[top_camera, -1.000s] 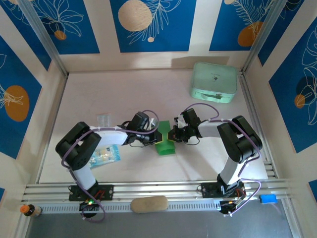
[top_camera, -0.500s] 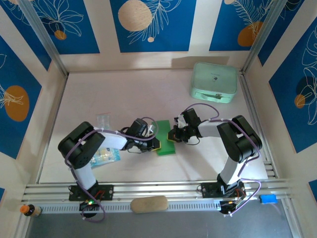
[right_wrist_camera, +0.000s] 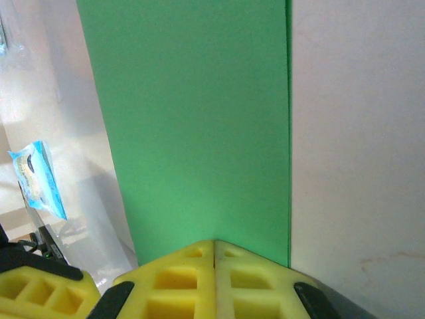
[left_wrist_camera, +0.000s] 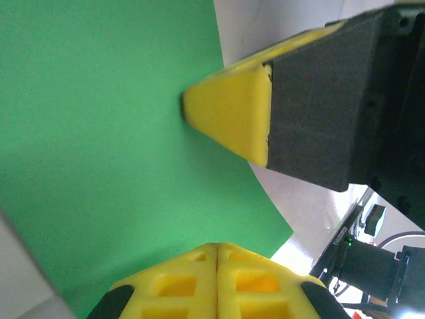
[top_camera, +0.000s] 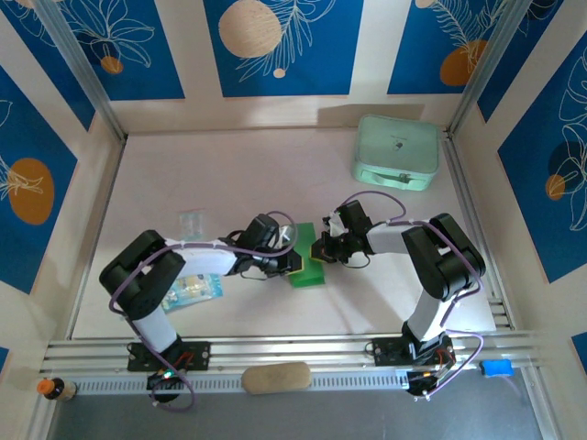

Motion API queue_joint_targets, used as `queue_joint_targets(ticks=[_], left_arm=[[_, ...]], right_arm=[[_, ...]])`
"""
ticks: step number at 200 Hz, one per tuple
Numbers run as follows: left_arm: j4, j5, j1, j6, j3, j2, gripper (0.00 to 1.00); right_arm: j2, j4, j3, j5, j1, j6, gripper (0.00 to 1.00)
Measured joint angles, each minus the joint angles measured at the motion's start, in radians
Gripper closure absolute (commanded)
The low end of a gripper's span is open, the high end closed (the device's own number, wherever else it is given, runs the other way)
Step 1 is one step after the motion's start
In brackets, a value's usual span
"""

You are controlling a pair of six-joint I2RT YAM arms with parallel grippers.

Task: Fold a paper plane with a square sheet of paper (pick it up from the middle)
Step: First fold the square sheet of paper in half at the center of the table.

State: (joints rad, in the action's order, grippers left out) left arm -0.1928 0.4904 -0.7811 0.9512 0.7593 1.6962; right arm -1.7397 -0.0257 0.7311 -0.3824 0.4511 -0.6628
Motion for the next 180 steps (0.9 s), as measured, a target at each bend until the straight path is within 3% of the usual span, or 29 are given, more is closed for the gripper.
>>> queue_joint_targets(ticks=[78,180], left_arm=[[-0.036,-0.016,-0.010,-0.036,-0.074,0.032,0.91],[-0.028,-0.047,-0.027,-0.013,-0.100,-0.078,0.89]], right_arm=[[-0.001,-0.003,-0.001,-0.003,0.000,-0.003,1.00],[-0.005,-0.008,-0.001,-0.010,0.000,-0.004,1.00]])
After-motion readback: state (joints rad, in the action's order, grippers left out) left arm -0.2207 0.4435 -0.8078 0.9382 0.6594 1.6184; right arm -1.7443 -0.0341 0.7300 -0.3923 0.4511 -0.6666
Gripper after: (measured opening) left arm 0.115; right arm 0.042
